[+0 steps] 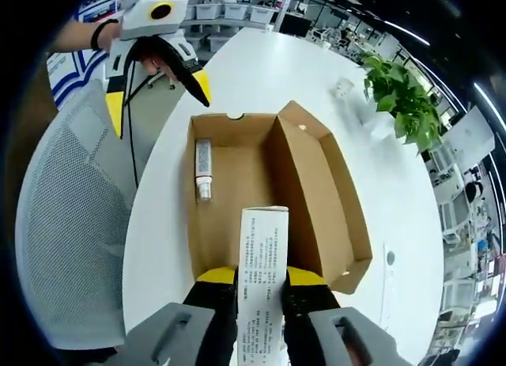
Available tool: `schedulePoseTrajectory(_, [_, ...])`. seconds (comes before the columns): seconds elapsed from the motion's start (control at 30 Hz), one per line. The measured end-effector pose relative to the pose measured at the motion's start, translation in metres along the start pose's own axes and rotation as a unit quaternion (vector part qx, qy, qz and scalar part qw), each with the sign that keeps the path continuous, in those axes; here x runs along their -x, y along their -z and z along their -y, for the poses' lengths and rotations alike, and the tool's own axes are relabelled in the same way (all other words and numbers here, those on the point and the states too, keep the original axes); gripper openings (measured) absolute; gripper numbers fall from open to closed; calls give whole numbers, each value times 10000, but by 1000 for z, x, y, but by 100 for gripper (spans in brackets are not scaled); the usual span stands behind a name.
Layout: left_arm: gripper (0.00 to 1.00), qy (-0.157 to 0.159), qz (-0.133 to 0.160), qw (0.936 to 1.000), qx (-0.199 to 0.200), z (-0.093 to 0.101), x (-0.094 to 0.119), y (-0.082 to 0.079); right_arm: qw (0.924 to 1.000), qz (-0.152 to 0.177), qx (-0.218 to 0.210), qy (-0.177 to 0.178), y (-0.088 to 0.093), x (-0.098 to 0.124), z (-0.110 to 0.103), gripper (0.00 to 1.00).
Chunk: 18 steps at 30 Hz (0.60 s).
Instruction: Operate the shoe box by opening the lid, removing the specified soft item, and placing it in the target area until the item is outside and the box remains undamaged.
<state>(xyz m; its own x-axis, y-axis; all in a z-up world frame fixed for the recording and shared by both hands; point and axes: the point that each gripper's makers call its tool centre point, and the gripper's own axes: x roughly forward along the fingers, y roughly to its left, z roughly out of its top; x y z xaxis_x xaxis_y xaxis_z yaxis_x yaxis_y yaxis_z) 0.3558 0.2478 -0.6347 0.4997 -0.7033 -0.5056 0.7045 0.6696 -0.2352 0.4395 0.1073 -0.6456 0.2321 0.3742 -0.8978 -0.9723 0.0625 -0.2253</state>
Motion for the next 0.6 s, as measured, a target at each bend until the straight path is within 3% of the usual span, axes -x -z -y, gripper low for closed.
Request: schedulePoseTrajectory(0.6, [67, 223, -53, 9996, -161, 22, -20, -12, 9992, -179, -312, 200, 55, 20, -4, 16])
